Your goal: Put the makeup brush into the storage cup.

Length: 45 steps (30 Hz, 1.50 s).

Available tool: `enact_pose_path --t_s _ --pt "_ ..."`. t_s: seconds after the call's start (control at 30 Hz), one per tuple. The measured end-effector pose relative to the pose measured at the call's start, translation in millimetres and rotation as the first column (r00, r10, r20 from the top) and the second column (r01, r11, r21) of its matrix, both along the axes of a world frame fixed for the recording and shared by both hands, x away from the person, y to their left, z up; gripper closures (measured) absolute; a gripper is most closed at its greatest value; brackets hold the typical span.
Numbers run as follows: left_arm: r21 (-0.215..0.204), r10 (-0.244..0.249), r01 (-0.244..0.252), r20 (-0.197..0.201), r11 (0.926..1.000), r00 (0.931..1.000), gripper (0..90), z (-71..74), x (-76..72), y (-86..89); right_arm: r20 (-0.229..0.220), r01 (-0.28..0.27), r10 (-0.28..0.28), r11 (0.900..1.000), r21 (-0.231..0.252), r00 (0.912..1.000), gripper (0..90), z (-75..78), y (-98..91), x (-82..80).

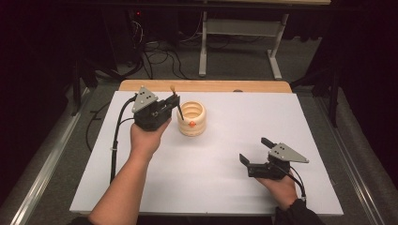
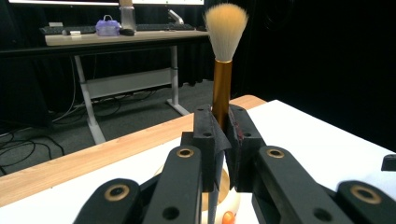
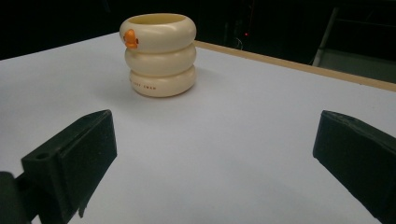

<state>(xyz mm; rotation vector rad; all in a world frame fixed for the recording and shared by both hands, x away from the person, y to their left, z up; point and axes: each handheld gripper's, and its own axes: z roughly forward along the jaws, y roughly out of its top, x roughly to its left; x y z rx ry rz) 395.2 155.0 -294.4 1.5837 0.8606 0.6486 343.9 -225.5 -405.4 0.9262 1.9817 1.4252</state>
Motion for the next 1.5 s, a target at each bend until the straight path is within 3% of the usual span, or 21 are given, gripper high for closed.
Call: enact_pose_path --t_s 1.5 --pt "0.011 0.019 -0.019 -0.021 0.9998 0.9996 83.8 -7.1 34.5 -15.1 0.001 -0.007 0.007 0.9999 -0.007 1.0000 1.2 -0.9 1.3 -0.3"
